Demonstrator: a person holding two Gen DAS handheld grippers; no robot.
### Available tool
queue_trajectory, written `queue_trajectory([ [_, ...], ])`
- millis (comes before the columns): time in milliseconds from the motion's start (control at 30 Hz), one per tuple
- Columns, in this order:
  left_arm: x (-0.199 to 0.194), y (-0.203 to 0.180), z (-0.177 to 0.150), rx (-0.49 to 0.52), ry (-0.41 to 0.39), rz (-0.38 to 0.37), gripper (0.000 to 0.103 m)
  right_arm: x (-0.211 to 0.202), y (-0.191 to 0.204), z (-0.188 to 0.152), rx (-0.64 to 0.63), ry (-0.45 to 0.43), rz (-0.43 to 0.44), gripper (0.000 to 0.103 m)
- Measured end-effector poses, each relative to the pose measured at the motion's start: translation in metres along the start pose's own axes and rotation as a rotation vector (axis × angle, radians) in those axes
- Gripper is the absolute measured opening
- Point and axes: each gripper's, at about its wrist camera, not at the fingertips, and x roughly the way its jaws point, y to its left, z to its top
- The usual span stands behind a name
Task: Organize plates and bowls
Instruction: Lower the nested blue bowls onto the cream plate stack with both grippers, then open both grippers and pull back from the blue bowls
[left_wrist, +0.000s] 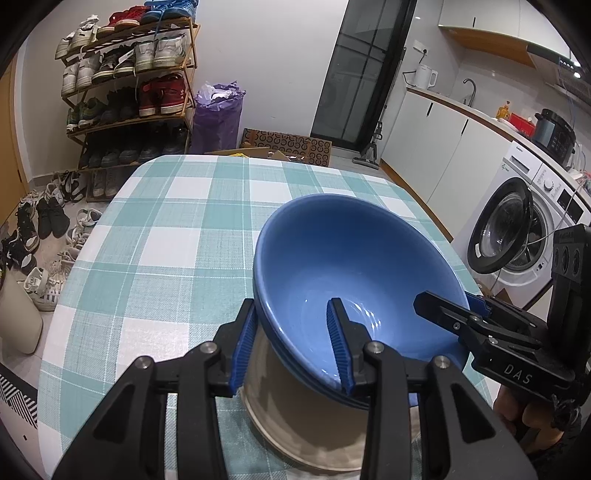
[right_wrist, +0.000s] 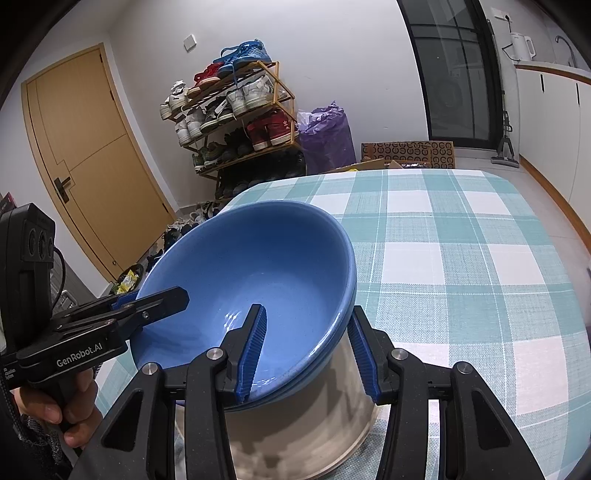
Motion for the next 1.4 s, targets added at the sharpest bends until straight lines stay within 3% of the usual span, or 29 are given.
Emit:
queue_trajectory([
  [200,-0.003,-0.003,-0.002,0.026,-0.016,0.014,0.055,-0.002,0.001,-0.001,-0.029,-0.006,-0.006,0.051],
  [367,-0.011,0.000,-0.002,0.026,-0.039,0.007,0.066,-0.008,0.000,-0.002,-0.053,-0.018,0.005,0.080],
  [433,-0.017,0.000,-0.002,0.030,-0.055,0.013,0.085,-0.013,-0.001,-0.002,-0.053,-0.028,0.008,0.087],
  [600,-0.029,0.000,-0.003,0.056,-0.091,0.037,0.096,-0.021,-0.001,-0.004,-0.067,-0.038,0.002,0.102],
  [733,-0.038,0.002,-0.007,0.067,-0.122,0.058,0.103,-0.027,0.000,-0.008,-0.081,-0.041,0.002,0.102],
  [1100,-0.058,0.004,-0.028,0.109,-0.195,0.099,0.103,-0.054,0.011,-0.036,-0.196,-0.127,-0.055,0.102],
  [1400,-0.069,0.015,-0.056,0.079,-0.239,0.118,0.103,-0.073,0.018,-0.066,-0.240,-0.158,-0.035,0.102],
])
